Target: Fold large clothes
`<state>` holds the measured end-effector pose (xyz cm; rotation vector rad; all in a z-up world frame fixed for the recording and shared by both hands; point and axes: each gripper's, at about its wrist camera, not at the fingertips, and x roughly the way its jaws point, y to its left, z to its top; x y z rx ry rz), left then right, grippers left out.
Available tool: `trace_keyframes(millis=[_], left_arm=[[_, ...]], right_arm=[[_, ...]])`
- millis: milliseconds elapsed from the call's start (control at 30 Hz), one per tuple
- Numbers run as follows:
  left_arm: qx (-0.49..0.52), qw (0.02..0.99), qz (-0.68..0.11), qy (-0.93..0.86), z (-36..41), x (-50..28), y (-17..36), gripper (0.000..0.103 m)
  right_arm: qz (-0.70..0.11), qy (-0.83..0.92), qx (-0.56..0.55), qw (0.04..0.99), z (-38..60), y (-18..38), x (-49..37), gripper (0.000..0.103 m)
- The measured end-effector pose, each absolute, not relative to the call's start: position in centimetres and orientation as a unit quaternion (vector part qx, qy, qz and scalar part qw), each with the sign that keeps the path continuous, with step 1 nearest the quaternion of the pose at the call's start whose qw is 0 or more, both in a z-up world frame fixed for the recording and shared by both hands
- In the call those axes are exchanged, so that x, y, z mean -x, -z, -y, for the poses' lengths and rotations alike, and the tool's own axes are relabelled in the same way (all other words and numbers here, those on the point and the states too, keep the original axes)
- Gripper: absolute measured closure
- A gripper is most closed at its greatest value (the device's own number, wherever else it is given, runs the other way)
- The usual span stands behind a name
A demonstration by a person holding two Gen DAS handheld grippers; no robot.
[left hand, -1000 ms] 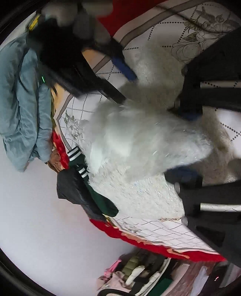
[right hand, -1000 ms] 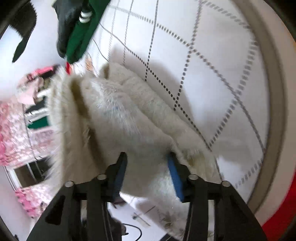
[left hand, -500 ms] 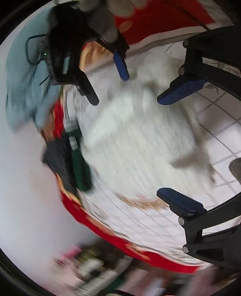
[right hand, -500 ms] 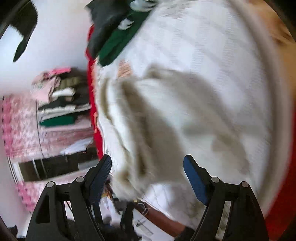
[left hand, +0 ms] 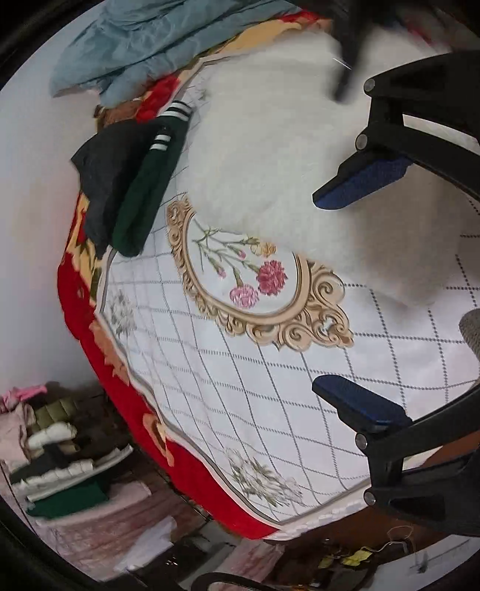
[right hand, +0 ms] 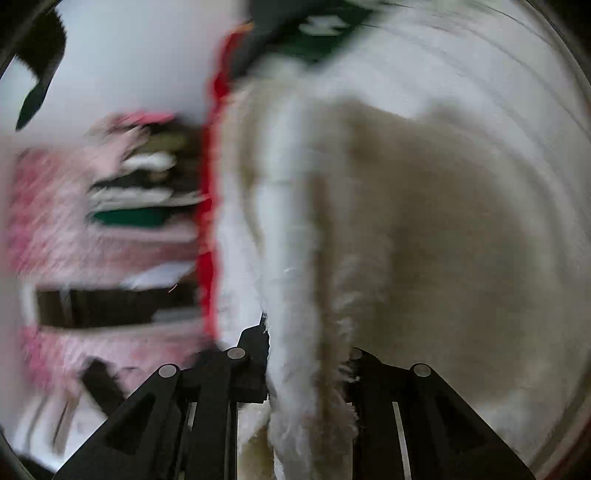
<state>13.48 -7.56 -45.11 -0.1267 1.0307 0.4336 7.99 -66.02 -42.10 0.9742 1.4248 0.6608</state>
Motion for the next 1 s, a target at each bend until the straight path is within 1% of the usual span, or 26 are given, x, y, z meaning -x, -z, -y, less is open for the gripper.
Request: trace_keyframes(millis=[67, 133, 167, 200, 233, 300, 400, 500, 533, 567, 600, 667, 700, 733, 767, 800, 900, 967, 1000], left_arm=[[0.047, 0.836, -0.510, -0.194, 8.1, -14.8, 46.8, 0.012], [0.035, 0.818, -0.544, -0.182, 8.6, -16.1, 49.4, 0.012], [0.031, 0.812, -0.555, -0.177, 8.6, -16.5, 50.2, 0.012], [0.023, 0.807, -0.564, -0.174, 8.8, -16.8, 51.0, 0.012], [0.016, 0.806, -0.567, -0.171, 9.0, -17.0, 51.6, 0.012], [-0.005, 0.808, -0.563, -0.171, 9.5, -17.0, 51.9, 0.012], [-0.006, 0.810, -0.562, -0.168, 9.4, -17.0, 51.8, 0.012], [-0.001, 0.808, -0.566, -0.167, 9.4, -17.0, 51.6, 0.012], [-0.001, 0.807, -0.567, -0.166, 9.4, -17.1, 51.6, 0.012], [-0.001, 0.807, -0.568, -0.164, 9.4, -17.1, 51.5, 0.012], [0.000, 0.807, -0.568, -0.160, 9.5, -17.2, 51.4, 0.012], [-0.006, 0.808, -0.569, -0.154, 9.7, -17.4, 51.2, 0.012], [-0.007, 0.809, -0.569, -0.149, 9.8, -17.4, 51.1, 0.012], [-0.009, 0.810, -0.568, -0.146, 9.8, -17.5, 50.9, 0.012], [-0.006, 0.811, -0.568, -0.138, 9.8, -17.6, 50.7, 0.012], [-0.002, 0.812, -0.568, -0.132, 9.7, -17.6, 50.6, 0.012], [0.011, 0.810, -0.576, -0.108, 9.5, -17.7, 50.6, 0.012], [0.012, 0.809, -0.580, -0.098, 9.5, -17.8, 50.5, 0.012], [0.015, 0.807, -0.582, -0.094, 9.4, -17.8, 50.4, 0.012]], right_arm=[[-0.658, -0.222, -0.420, 0.585, 67.4, 47.0, -6.5, 0.075], [-0.657, -0.218, -0.432, 0.578, 67.9, 49.1, -6.0, 0.070], [-0.658, -0.222, -0.443, 0.567, 68.1, 49.2, -6.0, 0.069], [-0.666, -0.226, -0.444, 0.556, 68.2, 48.7, -6.3, 0.061], [-0.675, -0.226, -0.435, 0.551, 68.2, 48.1, -6.7, 0.049], [-0.684, -0.204, -0.402, 0.574, 69.4, 45.5, -7.3, 0.044], [-0.636, -0.165, -0.357, 0.664, 72.8, 40.0, -7.6, 0.044], [-0.602, -0.163, -0.364, 0.691, 74.0, 37.5, -8.8, 0.044], [-0.599, -0.169, -0.374, 0.688, 73.4, 37.4, -9.6, 0.041], [-0.600, -0.176, -0.380, 0.682, 72.8, 37.7, -10.6, 0.035], [-0.604, -0.182, -0.381, 0.676, 71.4, 38.1, -11.8, 0.024], [-0.629, -0.193, -0.391, 0.644, 69.2, 40.7, -13.8, 0.024], [-0.633, -0.212, -0.400, 0.628, 67.8, 42.0, -14.5, 0.039], [-0.633, -0.234, -0.397, 0.623, 66.5, 42.4, -15.4, 0.077], [-0.633, -0.238, -0.379, 0.632, 65.6, 43.4, -16.4, 0.081], [-0.628, -0.237, -0.343, 0.657, 64.7, 42.4, -17.0, 0.083], [-0.630, -0.201, -0.298, 0.688, 64.4, 42.8, -18.2, 0.085], [-0.654, -0.189, -0.273, 0.680, 63.7, 44.8, -19.6, 0.082], [-0.667, -0.188, -0.267, 0.669, 63.7, 45.2, -20.0, 0.075]])
